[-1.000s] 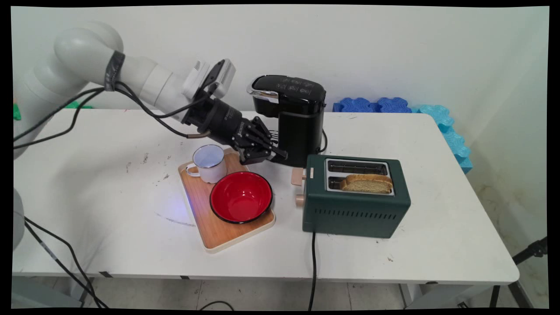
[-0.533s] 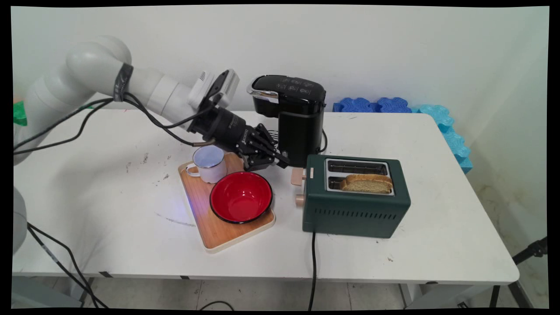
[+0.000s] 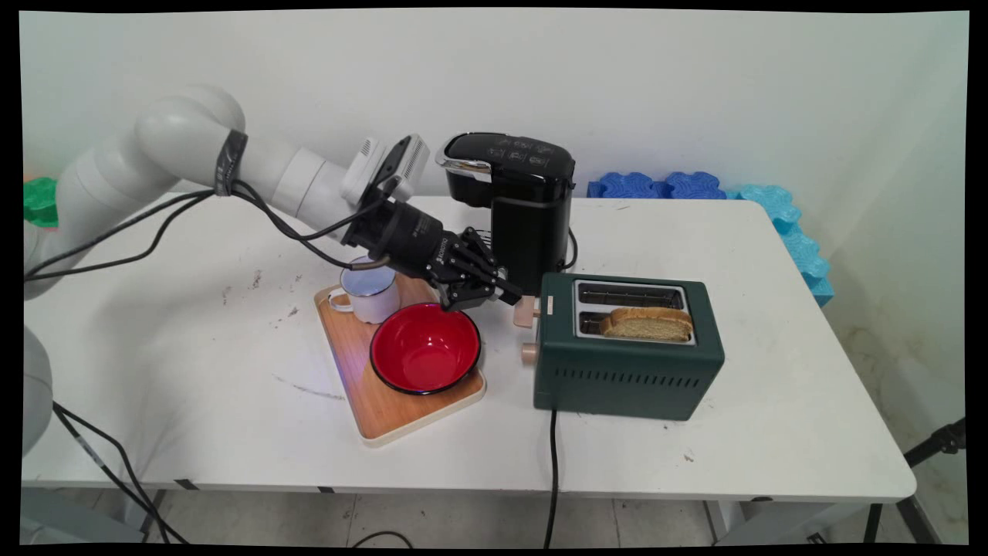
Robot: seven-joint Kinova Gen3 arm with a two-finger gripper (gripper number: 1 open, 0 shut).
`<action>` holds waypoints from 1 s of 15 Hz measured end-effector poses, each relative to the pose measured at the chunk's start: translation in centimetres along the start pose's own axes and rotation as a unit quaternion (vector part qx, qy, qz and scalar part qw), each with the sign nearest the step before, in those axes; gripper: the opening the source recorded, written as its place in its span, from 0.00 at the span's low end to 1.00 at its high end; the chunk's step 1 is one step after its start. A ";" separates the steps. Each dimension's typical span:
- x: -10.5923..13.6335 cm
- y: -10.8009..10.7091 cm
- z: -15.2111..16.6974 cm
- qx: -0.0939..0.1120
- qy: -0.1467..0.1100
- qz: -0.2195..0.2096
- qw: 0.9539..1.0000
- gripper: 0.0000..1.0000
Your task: Press the toaster switch
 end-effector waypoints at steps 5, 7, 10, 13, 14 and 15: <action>-0.7 0.1 0.7 -0.002 0.004 -0.001 1.000 0.00; -1.0 0.1 1.0 -0.002 0.003 -0.002 1.000 0.00; -1.6 0.0 1.5 -0.001 0.002 -0.003 1.000 0.00; -2.0 0.0 2.0 0.000 0.001 -0.006 1.000 0.00; -2.1 0.0 2.2 0.000 0.001 -0.008 1.000 0.00; -2.2 -0.1 2.3 0.001 0.000 -0.009 1.000 0.00</action>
